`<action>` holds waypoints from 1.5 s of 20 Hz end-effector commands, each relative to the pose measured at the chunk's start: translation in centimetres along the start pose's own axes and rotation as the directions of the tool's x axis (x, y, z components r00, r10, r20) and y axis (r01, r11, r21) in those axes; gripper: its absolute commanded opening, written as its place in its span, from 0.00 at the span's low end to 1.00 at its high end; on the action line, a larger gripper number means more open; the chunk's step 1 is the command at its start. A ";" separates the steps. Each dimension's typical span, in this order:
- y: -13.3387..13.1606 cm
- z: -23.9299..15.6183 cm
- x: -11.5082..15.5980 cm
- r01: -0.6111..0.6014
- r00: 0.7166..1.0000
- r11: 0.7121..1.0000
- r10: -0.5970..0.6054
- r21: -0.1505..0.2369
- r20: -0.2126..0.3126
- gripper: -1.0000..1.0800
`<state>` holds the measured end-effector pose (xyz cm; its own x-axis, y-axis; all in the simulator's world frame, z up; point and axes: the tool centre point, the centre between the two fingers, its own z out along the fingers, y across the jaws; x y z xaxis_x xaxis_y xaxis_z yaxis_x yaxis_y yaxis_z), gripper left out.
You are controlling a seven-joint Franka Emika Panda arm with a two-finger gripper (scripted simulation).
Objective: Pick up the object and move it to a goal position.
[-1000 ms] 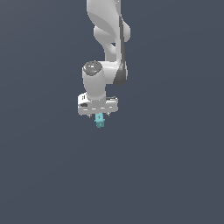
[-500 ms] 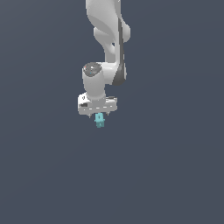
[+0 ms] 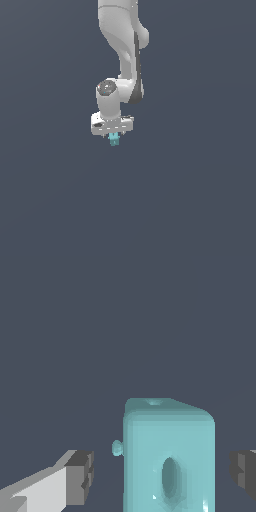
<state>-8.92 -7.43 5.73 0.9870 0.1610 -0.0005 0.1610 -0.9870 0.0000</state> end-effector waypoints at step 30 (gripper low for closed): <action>3.6 -3.1 -0.9 0.000 1.000 1.000 0.000 0.000 -0.001 0.00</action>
<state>-9.20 -10.36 7.88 0.9868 0.1621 0.0000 0.1621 -0.9868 -0.0003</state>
